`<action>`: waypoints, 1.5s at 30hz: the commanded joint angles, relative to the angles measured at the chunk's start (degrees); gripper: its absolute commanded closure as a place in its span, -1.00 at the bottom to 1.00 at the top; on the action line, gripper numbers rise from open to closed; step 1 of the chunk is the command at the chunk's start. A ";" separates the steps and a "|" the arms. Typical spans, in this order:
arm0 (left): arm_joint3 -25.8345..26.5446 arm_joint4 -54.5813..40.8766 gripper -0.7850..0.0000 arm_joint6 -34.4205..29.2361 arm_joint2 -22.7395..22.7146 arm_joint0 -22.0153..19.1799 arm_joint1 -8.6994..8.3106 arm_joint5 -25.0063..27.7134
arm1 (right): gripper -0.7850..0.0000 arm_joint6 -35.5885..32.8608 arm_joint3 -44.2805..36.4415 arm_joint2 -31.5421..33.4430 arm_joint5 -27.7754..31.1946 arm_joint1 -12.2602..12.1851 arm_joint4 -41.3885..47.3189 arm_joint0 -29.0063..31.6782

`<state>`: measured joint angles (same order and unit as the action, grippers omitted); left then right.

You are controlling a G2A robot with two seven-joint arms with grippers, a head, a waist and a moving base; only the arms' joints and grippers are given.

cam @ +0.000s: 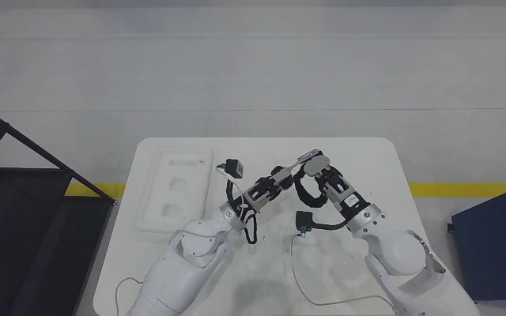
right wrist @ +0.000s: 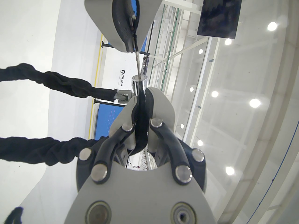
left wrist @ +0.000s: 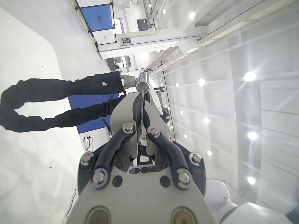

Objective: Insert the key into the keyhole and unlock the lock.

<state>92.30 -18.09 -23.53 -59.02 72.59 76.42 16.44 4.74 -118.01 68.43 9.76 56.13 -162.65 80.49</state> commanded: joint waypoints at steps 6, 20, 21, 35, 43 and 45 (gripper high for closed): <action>-1.39 -1.32 1.00 -4.57 -0.97 -1.06 -0.20 -0.44 | 1.00 0.00 0.00 0.00 0.00 0.00 0.00 0.00; -4.73 -9.31 1.00 -16.24 -3.72 -2.61 -0.76 0.63 | 1.00 0.00 0.00 0.00 0.00 0.00 0.00 0.00; -4.86 -9.18 1.00 -16.85 -3.43 -2.83 -0.74 0.62 | 1.00 0.00 0.00 0.00 0.00 0.00 0.00 0.00; -4.81 -11.86 1.00 -19.01 -6.42 -1.25 -1.44 -1.43 | 1.00 0.00 0.00 0.00 0.00 0.00 0.00 0.00; -2.04 -11.74 1.00 -20.96 -11.61 1.77 -2.71 -3.08 | 1.00 0.35 -0.16 -0.48 0.16 0.10 -1.37 -0.08; -1.69 -12.02 1.00 -21.75 -12.95 2.57 -3.03 -3.31 | 1.00 0.29 -0.43 -1.30 0.65 0.25 -2.65 -0.47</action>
<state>90.45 -30.04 -44.99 -71.31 74.78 73.54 13.22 5.11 -118.33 67.51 10.18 56.31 -164.75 80.23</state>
